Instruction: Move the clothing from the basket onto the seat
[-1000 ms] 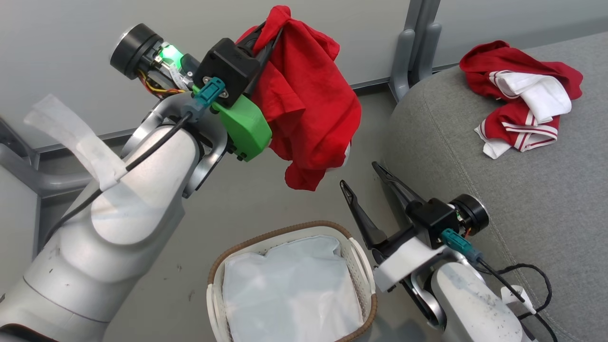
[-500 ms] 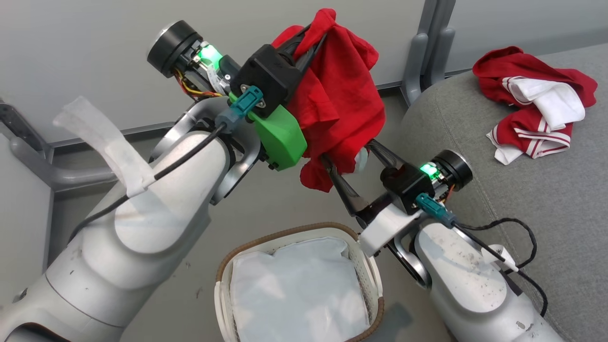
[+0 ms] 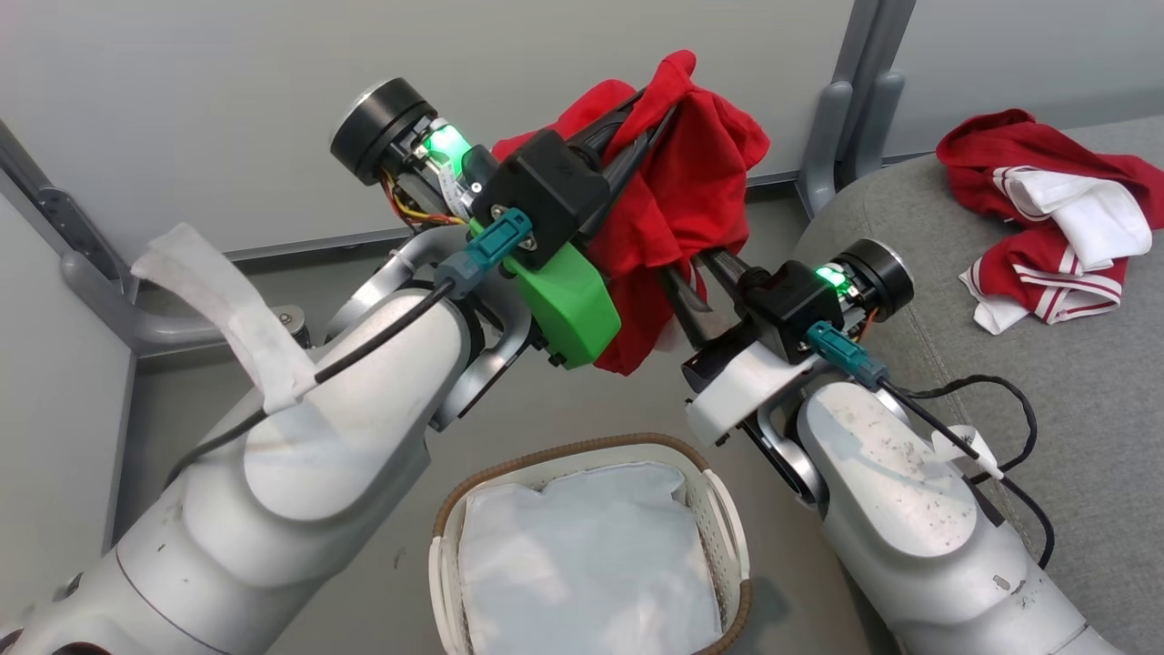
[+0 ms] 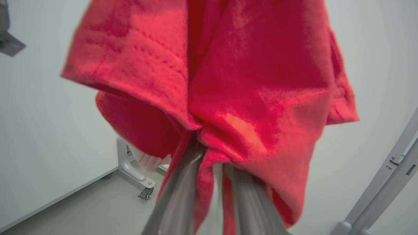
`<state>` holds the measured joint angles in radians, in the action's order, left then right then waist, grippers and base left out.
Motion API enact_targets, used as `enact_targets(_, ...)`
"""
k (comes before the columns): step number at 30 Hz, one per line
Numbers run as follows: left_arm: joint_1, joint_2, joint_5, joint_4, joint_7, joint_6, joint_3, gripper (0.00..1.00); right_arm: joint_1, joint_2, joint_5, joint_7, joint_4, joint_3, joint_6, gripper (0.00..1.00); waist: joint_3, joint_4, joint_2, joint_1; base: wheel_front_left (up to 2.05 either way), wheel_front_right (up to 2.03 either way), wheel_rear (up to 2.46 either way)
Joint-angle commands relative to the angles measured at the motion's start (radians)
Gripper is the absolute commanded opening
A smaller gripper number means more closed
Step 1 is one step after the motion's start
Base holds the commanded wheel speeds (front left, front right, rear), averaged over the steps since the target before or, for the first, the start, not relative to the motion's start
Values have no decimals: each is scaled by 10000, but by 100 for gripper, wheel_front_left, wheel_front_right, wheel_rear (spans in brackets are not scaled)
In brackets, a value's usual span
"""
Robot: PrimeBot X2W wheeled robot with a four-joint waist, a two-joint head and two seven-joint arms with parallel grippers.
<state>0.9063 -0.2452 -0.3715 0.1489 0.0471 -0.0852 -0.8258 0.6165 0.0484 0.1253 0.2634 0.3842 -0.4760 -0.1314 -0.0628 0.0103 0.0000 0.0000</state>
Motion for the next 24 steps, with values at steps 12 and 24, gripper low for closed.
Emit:
enact_targets(12,-1593,-274,-979,654,-951,405,526,100,-480,35,-43,19,-646,493,14,0,35,27,0,0,0,0,0)
enact_targets(24,-3625,167,-1627,1846,-2589,511,431,100,-1057,37,-276,19,-778,1301,14,0,61,-14,0,0,0,0,0)
